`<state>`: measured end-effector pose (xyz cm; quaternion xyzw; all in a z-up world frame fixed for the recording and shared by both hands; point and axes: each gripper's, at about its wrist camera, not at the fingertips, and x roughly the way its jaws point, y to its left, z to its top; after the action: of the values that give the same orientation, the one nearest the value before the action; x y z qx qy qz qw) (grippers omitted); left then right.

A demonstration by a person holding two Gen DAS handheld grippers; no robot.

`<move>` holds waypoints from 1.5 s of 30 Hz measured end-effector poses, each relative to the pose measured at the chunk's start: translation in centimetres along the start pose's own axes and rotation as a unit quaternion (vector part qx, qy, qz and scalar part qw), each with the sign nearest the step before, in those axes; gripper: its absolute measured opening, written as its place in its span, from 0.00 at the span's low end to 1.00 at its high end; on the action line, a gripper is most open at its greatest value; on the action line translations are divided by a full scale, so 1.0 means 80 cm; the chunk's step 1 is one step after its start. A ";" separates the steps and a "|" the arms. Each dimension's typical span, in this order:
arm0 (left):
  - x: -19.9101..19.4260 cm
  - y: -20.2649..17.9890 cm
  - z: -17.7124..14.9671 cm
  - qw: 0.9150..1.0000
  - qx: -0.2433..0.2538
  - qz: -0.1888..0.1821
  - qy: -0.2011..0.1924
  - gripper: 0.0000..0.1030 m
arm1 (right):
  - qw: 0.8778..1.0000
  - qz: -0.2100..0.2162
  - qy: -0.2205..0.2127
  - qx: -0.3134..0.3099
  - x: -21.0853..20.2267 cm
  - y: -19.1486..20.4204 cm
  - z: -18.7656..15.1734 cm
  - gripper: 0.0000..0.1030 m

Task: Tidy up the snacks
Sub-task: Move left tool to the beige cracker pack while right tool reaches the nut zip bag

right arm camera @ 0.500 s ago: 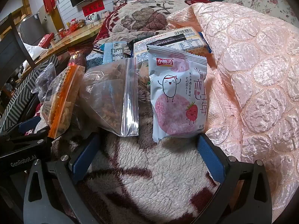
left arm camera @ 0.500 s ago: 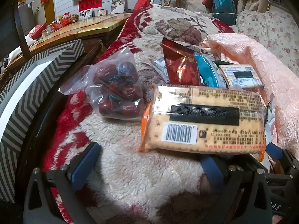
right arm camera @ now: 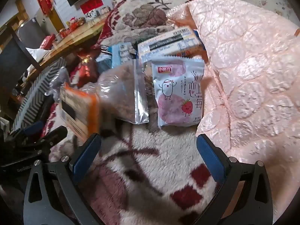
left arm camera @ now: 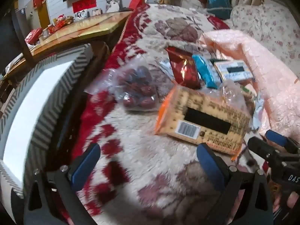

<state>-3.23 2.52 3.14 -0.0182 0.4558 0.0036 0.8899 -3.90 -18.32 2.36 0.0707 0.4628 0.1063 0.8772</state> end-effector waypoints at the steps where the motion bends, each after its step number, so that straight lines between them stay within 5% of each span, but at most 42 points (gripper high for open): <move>1: -0.007 0.004 0.000 1.000 -0.002 -0.001 -0.007 1.00 | 1.000 0.002 -0.001 -0.003 -0.004 -0.001 -0.002 0.99; 8: -0.022 0.028 -0.004 1.000 -0.028 0.002 -0.002 1.00 | 0.998 0.035 -0.022 -0.042 -0.032 0.018 0.007 0.99; 14: -0.022 0.035 -0.002 0.999 -0.039 0.009 0.008 1.00 | 0.993 -0.039 -0.060 -0.095 -0.030 0.037 0.048 0.99; 22: -0.015 0.044 -0.003 0.998 -0.051 0.016 0.023 1.00 | 0.979 -0.097 -0.006 -0.179 0.010 0.064 0.062 0.99; 28: -0.016 0.053 0.001 0.997 -0.067 0.014 0.023 1.00 | 0.977 -0.036 0.044 -0.205 0.010 0.094 0.011 0.99; 31: -0.019 0.052 0.003 0.997 -0.068 0.010 0.023 1.00 | 0.975 -0.021 0.035 -0.217 -0.003 0.102 -0.001 0.99; 45: 0.006 -0.021 0.022 0.998 -0.027 -0.033 0.051 1.00 | 0.993 0.003 0.013 -0.114 -0.048 0.028 0.026 0.99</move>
<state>-1.44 0.87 3.82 -0.0573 0.4993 -0.0144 0.8644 -4.53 -17.17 7.06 -0.0299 0.4589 0.1616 0.8731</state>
